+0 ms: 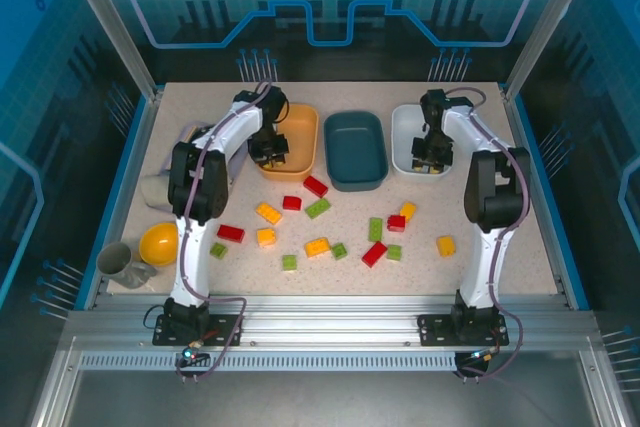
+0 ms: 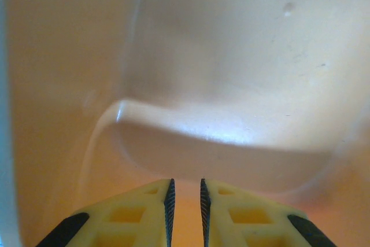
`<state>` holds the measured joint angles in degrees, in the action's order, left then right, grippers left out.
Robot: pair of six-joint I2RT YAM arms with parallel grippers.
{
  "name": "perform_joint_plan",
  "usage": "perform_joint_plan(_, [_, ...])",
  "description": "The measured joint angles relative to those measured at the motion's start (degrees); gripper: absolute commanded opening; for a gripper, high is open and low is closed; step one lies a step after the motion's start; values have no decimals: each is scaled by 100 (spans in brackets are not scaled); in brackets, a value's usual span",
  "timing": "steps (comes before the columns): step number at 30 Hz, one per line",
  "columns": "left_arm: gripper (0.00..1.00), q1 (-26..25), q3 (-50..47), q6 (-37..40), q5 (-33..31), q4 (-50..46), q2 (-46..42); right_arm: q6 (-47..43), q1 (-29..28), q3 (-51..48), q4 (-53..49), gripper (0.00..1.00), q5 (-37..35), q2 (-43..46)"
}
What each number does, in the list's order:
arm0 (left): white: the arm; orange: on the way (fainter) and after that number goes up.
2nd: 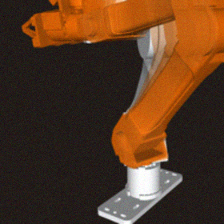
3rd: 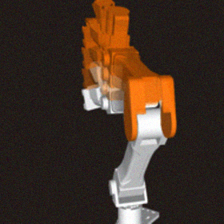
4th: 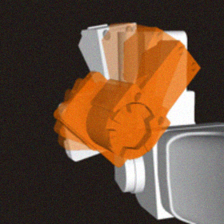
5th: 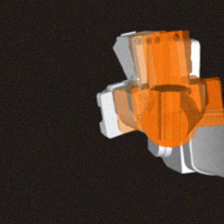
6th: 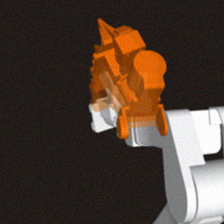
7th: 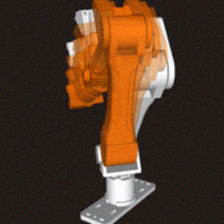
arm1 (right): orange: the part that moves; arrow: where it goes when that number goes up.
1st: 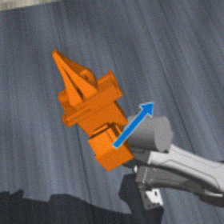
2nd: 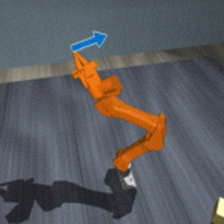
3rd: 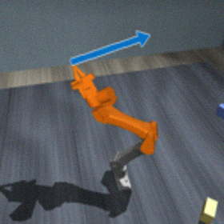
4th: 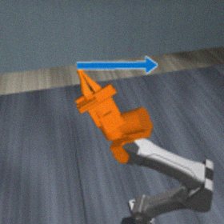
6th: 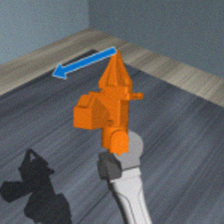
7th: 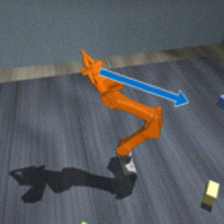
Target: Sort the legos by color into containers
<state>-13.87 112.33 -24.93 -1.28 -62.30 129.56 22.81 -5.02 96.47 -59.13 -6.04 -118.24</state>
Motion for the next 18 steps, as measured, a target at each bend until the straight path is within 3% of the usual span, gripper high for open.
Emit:
perform_joint_plan(5, [40, -44, 7, -37, 42, 177, -240, 4, -37, -103, 85, 33, -28, 446])
perform_joint_plan(10, [57, -232, -87, -203, 155, 564, -774, 98, -37, -632, 332, 40, -111, 1427])
perform_joint_plan(15, [74, -608, -1257, -501, 579, 1646, -2184, 470, -107, -1513, 619, 57, -98, 2697])
perform_joint_plan(18, [77, -922, -2247, -697, 938, 2433, -3036, 813, -247, -2251, 758, 66, 28, 3274])
